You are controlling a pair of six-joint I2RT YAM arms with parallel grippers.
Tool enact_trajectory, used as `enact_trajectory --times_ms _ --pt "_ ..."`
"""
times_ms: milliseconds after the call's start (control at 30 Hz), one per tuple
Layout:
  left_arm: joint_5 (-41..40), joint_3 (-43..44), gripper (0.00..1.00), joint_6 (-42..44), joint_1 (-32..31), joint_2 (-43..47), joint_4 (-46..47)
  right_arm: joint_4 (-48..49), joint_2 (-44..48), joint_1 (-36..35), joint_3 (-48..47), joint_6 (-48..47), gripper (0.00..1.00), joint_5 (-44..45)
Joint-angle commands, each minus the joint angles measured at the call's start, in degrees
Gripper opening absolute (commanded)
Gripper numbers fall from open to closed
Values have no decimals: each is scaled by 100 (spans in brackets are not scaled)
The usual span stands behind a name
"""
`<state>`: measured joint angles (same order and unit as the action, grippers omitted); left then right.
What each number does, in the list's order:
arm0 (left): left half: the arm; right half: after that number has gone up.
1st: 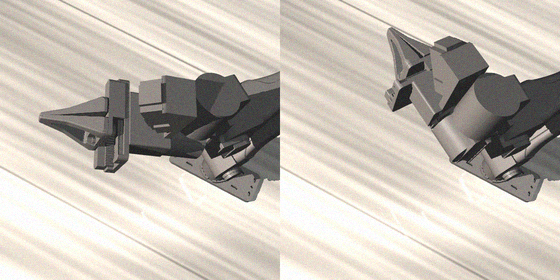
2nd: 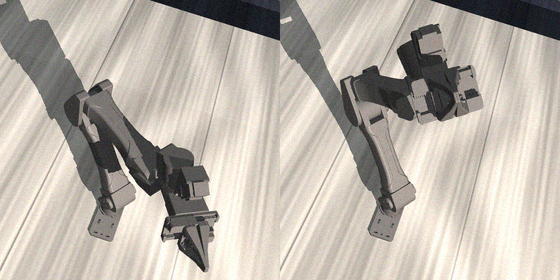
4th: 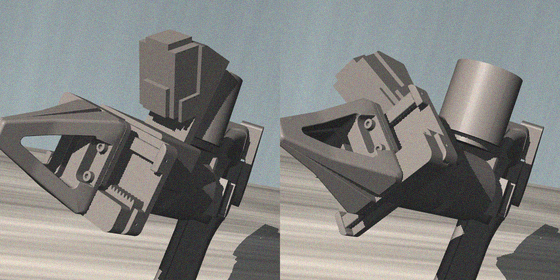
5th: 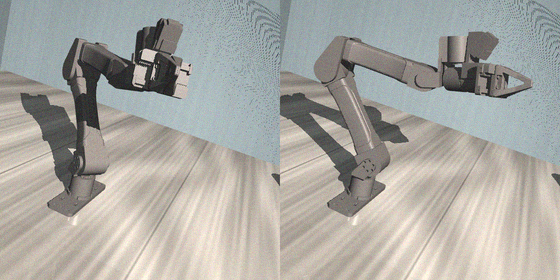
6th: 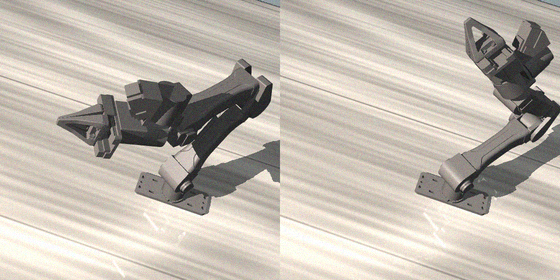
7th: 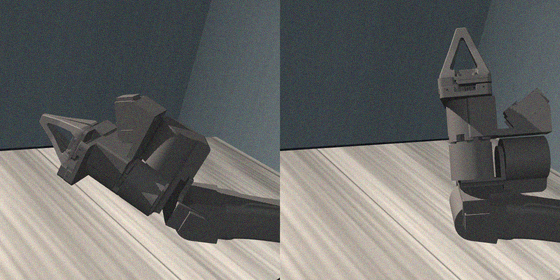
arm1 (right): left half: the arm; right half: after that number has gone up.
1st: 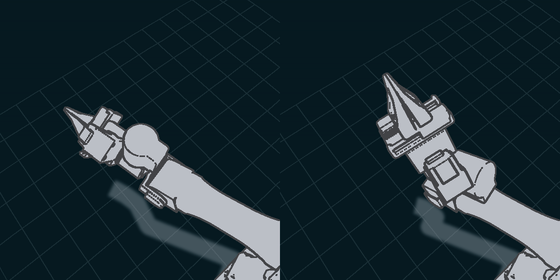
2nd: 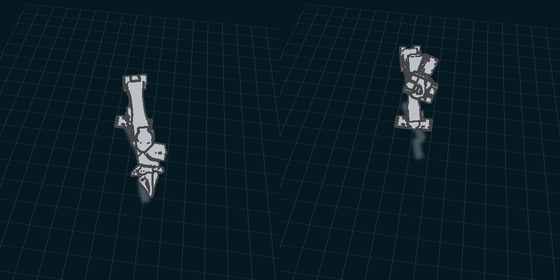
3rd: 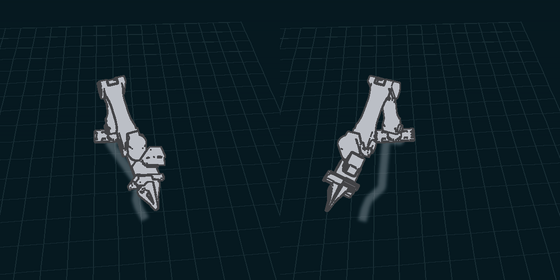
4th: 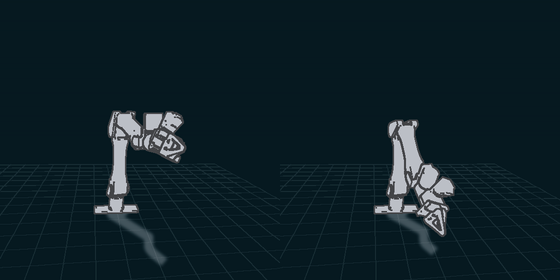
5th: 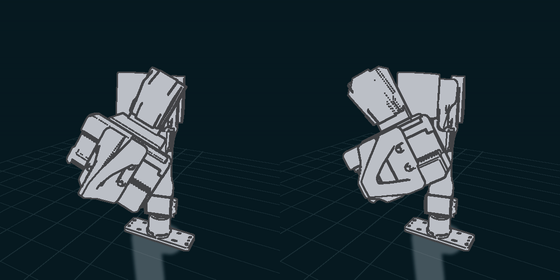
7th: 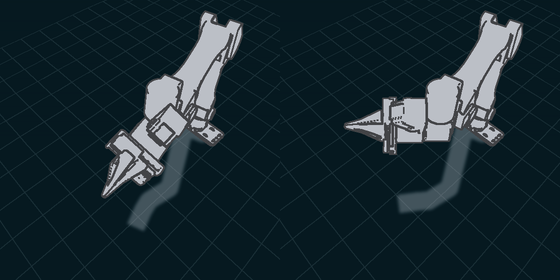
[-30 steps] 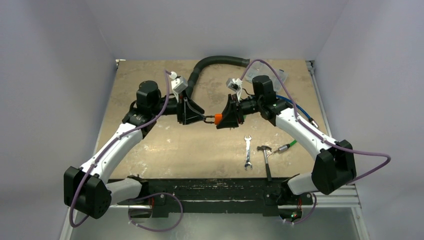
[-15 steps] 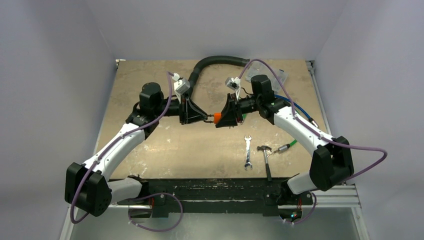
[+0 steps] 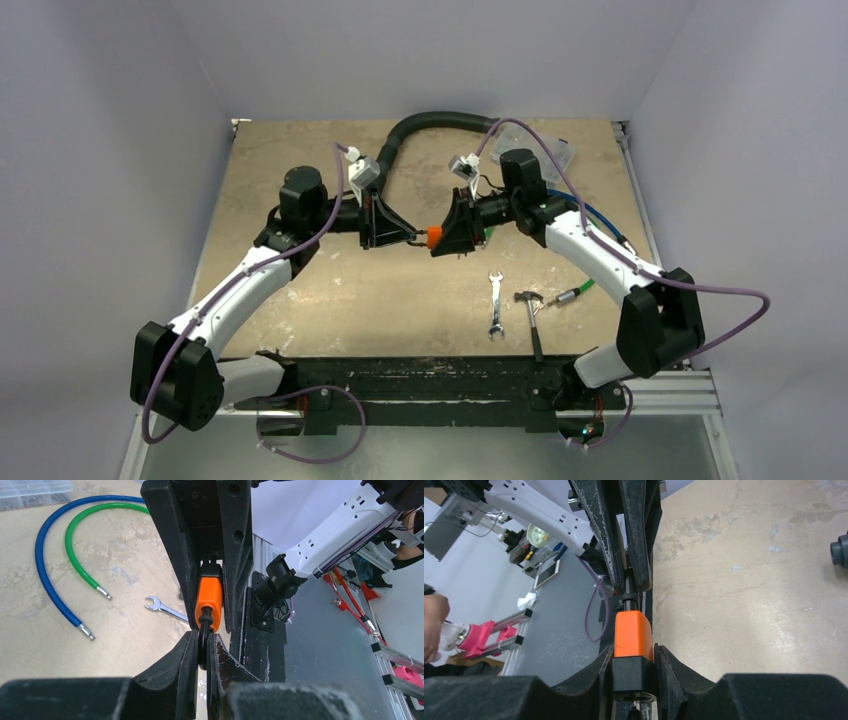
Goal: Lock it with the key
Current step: Lock the lock.
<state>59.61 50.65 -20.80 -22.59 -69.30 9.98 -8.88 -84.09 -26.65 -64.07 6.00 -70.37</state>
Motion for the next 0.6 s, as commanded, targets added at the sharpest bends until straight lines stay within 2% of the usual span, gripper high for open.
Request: enact_trajectory --times_ms 0,567 --pt "209 -80 0 -165 -194 -48 406 542 -98 -232 -277 257 0 -273" --pt "147 -114 0 -456 -426 -218 683 855 -326 -583 -474 473 0 -206"
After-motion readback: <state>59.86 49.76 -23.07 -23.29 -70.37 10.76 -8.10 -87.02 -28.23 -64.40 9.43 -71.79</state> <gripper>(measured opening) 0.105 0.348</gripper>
